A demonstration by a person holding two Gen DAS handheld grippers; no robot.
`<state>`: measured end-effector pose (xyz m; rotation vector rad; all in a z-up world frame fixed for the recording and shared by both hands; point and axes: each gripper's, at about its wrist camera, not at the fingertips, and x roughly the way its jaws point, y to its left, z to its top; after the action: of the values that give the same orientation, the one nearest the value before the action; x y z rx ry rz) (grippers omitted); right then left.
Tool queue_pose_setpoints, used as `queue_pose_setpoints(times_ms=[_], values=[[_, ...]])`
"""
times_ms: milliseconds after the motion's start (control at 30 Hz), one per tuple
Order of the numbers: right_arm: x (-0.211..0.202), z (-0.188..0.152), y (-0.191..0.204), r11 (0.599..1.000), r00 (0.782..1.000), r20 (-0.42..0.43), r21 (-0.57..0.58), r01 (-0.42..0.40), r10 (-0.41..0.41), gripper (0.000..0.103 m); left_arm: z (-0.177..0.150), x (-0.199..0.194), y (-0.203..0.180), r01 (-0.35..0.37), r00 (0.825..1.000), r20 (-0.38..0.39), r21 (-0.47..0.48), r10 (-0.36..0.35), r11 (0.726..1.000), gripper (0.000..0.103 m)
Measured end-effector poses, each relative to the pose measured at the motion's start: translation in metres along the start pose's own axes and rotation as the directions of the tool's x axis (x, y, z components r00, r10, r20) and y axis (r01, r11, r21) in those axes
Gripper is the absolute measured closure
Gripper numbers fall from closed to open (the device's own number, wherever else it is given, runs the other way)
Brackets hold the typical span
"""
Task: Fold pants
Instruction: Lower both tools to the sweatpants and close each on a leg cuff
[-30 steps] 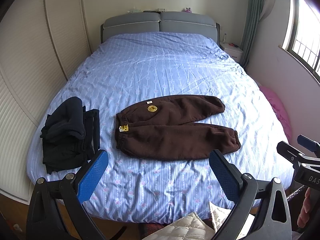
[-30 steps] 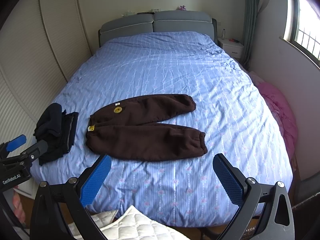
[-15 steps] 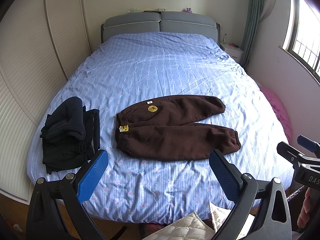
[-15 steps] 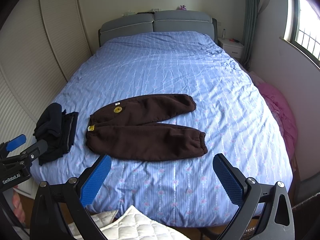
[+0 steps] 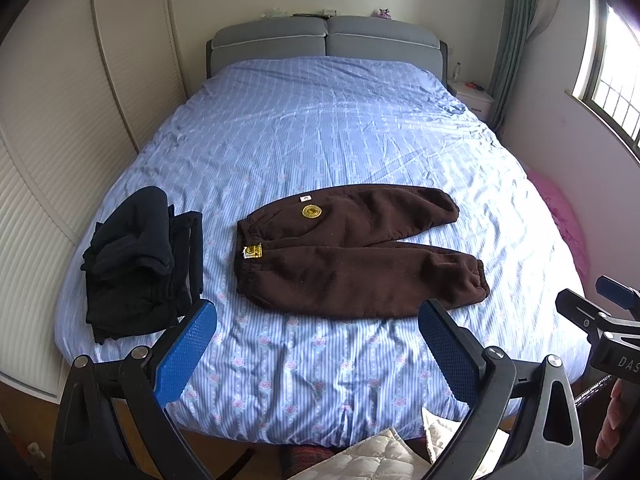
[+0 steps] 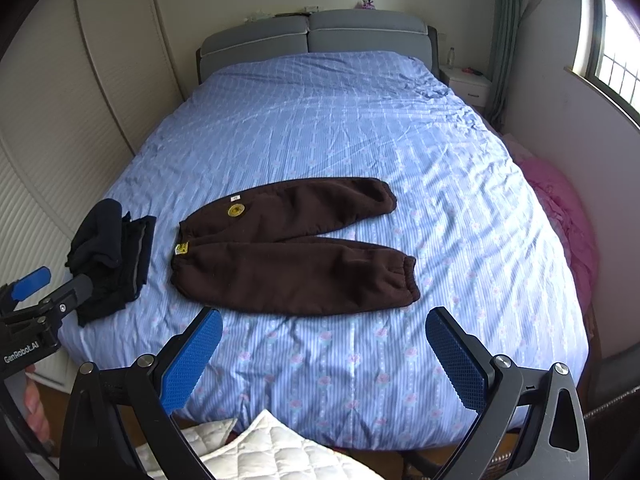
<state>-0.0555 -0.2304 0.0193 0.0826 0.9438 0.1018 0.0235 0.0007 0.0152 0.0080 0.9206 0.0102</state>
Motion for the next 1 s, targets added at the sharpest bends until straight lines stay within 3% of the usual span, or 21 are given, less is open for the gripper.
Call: queue_pose_setpoints(times_ms=[300,500,667,867,1000], values=[[0.035,0.001,0.001,1.000,0.997,-0.074,0.004,-0.002,0.003,0.000,-0.007,0.029,0.013,-0.037,0.999,-0.034,-0.049,0.035,0.998,0.001],[0.087,-0.004,0.003,0.999,0.989,-0.149,0.040,-0.003,0.009,0.000,-0.016,0.066,0.032,-0.082,0.996,-0.047,-0.036,0.081,0.996,0.001],[0.137,-0.015,0.012,0.993,0.977,-0.214,0.118,0.007,0.019,0.000,-0.026,0.116,0.055,-0.063,0.990,-0.129,-0.028,0.059,0.998,0.001],[0.192,-0.029,0.022,0.975,0.954,-0.299,0.214,0.062,0.004,0.001,-0.031,0.183,0.072,-0.026,0.964,-0.267,-0.007,0.023,1.000,0.001],[0.234,-0.039,0.023,0.970,0.930,-0.368,0.232,0.075,0.017,0.001,-0.035,0.231,0.081,-0.015,0.936,-0.353,-0.057,-0.006,0.998,0.003]])
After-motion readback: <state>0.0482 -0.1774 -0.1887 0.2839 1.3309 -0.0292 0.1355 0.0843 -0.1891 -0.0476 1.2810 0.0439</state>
